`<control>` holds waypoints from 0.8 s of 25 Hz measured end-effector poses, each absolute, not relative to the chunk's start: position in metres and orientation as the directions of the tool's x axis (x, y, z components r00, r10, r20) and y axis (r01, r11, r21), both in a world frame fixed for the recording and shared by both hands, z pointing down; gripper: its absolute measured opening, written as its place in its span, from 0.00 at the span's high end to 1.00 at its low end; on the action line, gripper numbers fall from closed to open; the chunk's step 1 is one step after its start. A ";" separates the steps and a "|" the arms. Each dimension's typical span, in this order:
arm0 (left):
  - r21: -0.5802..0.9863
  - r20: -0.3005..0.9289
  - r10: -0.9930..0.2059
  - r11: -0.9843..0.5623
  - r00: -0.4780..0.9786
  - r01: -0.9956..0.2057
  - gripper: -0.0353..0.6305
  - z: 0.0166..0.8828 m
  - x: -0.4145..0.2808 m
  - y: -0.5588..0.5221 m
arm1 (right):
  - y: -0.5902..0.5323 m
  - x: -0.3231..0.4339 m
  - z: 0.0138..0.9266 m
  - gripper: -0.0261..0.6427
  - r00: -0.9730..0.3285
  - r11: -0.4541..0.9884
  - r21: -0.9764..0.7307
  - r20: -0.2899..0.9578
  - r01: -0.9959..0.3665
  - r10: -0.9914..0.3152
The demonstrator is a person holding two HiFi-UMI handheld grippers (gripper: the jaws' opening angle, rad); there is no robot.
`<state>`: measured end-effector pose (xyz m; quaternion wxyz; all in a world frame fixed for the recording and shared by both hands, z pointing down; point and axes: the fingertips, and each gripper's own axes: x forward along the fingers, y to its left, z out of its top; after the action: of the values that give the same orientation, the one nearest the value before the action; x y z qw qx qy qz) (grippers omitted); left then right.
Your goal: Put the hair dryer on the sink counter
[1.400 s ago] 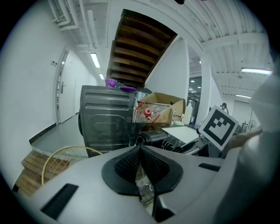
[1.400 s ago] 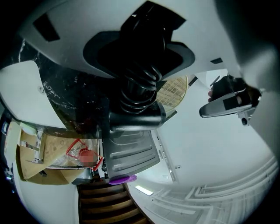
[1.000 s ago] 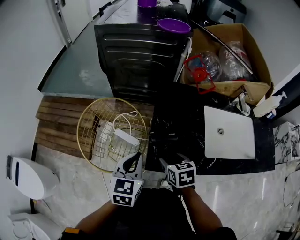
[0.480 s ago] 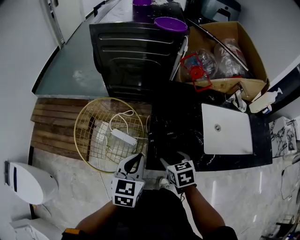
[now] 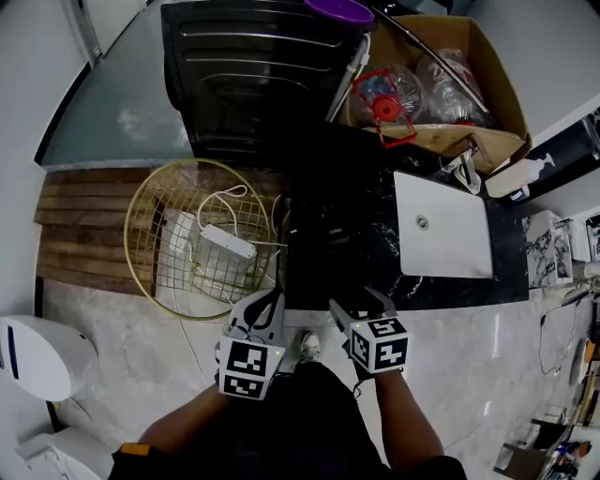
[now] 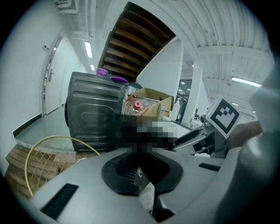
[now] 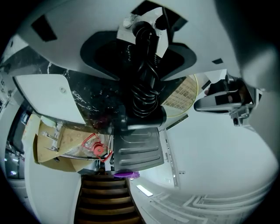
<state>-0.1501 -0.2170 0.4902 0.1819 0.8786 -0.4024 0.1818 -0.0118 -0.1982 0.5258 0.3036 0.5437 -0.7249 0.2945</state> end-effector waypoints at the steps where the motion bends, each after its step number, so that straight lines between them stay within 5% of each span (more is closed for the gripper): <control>1: 0.169 0.465 -0.646 -0.607 0.606 -0.777 0.93 0.489 -0.149 -0.214 | -0.195 -0.009 0.521 0.52 -0.226 0.224 -0.105 0.748 -0.969 -0.624; 6: 0.154 0.450 -0.685 -0.573 0.573 -0.805 0.93 0.473 -0.138 -0.196 | -0.184 -0.004 0.482 0.56 -0.266 0.234 -0.139 0.656 -0.962 -0.707; 20: 0.142 0.394 -0.773 -0.484 0.498 -0.864 0.93 0.432 -0.056 -0.099 | -0.106 0.048 0.417 0.88 -0.384 0.370 -0.122 0.453 -0.921 -0.805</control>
<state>-0.0555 -0.0992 0.4325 0.1625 0.8500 -0.4813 0.1395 0.0478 -0.1057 0.4167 0.1609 0.5313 -0.8119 0.1805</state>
